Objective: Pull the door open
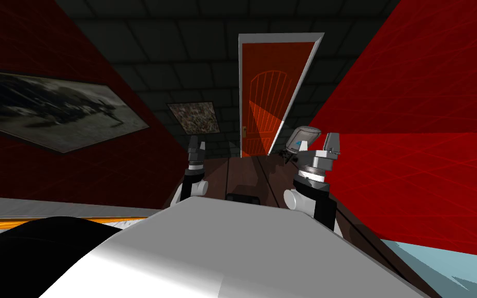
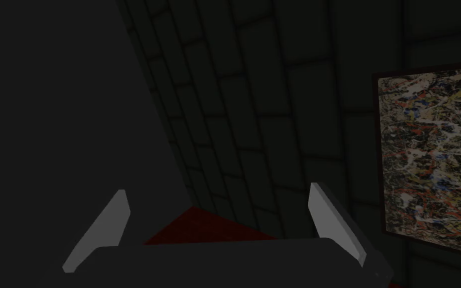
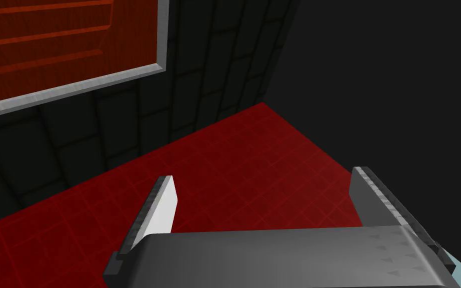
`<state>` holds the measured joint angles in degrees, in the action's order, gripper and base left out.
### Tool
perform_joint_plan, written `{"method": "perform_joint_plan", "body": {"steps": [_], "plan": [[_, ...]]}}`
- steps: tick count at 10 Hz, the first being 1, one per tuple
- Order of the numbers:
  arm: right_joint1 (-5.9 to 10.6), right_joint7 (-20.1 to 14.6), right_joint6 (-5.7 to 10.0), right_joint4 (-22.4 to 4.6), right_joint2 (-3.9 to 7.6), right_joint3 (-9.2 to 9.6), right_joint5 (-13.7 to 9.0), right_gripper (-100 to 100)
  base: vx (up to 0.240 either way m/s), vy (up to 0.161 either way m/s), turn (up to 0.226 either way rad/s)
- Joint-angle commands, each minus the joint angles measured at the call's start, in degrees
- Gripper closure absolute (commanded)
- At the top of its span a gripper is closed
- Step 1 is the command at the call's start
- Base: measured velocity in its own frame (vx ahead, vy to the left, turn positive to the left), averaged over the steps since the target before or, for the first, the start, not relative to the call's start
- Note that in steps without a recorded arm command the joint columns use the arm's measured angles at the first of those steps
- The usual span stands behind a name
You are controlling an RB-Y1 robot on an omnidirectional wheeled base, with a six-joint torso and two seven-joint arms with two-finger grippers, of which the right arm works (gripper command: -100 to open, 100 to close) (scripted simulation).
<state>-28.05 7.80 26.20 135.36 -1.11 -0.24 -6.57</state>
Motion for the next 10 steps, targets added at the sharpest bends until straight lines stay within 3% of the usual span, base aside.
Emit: {"method": "perform_joint_plan", "body": {"steps": [1,10], "plan": [[1.21,-2.1,0.07,-1.9,0.95,1.09,-1.1,-100,0.065,0.026,-0.043],[6.99,-11.8,0.39,-10.7,4.67,6.28,-6.4,-100,0.107,0.031,-0.025]]}}
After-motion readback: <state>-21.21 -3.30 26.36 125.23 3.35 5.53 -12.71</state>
